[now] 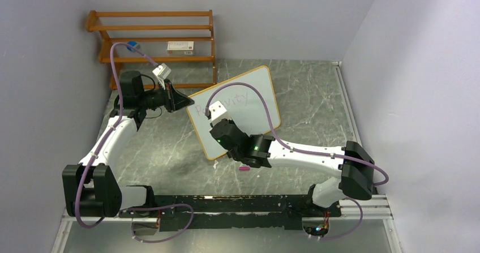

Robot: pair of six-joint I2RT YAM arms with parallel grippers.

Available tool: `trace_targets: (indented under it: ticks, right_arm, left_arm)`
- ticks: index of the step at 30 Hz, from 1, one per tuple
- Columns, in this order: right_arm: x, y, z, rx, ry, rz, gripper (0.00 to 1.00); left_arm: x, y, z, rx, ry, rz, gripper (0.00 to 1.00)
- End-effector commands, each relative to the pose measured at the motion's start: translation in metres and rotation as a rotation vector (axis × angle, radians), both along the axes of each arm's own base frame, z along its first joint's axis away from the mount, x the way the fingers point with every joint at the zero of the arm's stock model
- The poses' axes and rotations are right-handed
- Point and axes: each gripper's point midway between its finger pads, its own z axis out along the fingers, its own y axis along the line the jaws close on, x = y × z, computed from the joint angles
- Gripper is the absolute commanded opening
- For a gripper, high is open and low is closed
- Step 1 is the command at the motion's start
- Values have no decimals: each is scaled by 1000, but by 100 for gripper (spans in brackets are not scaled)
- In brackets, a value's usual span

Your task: Write a sentence on the whiteboard

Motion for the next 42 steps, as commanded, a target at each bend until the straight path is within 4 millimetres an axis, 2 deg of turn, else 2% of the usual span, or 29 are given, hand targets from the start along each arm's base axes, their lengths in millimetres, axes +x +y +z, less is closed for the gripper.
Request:
trace_targets:
  ticks: [1, 6, 17, 27, 42]
  right_arm:
    - [12, 4, 19, 47, -42, -30, 0]
    - [9, 0, 14, 32, -21, -31, 0]
    - [-1, -14, -13, -13, 53, -40, 0]
    - [-5, -21, -21, -34, 73, -48, 0]
    - [9, -16, 1, 10, -1, -77, 0]
  left_arm:
    - [5, 2, -11, 58, -32, 13, 5]
    - [5, 2, -11, 59, -32, 14, 5]
    - [6, 2, -11, 61, -34, 16, 5]
    - [6, 2, -11, 62, -33, 16, 5]
    - [5, 1, -10, 61, -37, 11, 5]
